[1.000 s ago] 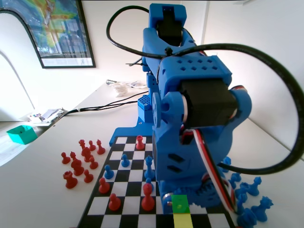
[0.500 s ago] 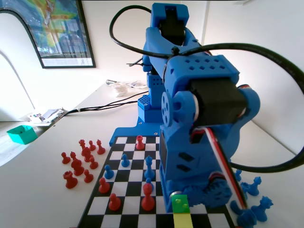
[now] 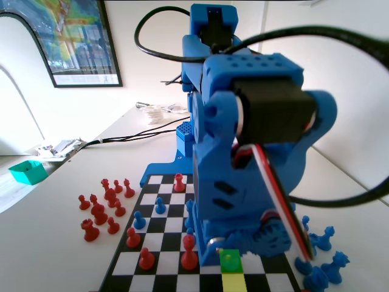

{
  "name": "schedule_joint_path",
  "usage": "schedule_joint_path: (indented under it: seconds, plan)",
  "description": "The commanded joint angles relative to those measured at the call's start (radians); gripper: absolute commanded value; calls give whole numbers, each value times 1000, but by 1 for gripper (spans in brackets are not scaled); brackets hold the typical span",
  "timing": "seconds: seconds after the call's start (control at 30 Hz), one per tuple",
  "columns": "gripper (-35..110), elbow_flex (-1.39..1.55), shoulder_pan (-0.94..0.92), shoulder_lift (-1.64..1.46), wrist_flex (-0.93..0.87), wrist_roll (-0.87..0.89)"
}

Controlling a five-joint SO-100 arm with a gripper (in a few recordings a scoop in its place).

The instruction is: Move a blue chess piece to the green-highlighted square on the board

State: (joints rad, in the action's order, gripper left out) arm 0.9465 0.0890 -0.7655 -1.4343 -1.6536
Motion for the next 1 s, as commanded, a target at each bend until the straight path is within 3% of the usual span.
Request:
schedule_joint_path:
  seconds: [0.0,0.33,0.97]
  plan:
    - [21,-61,-6,-186,-63,-18]
    - [15,12,-9,-443,-181,-26]
    - [9,423,-11,-1278,-411,-81]
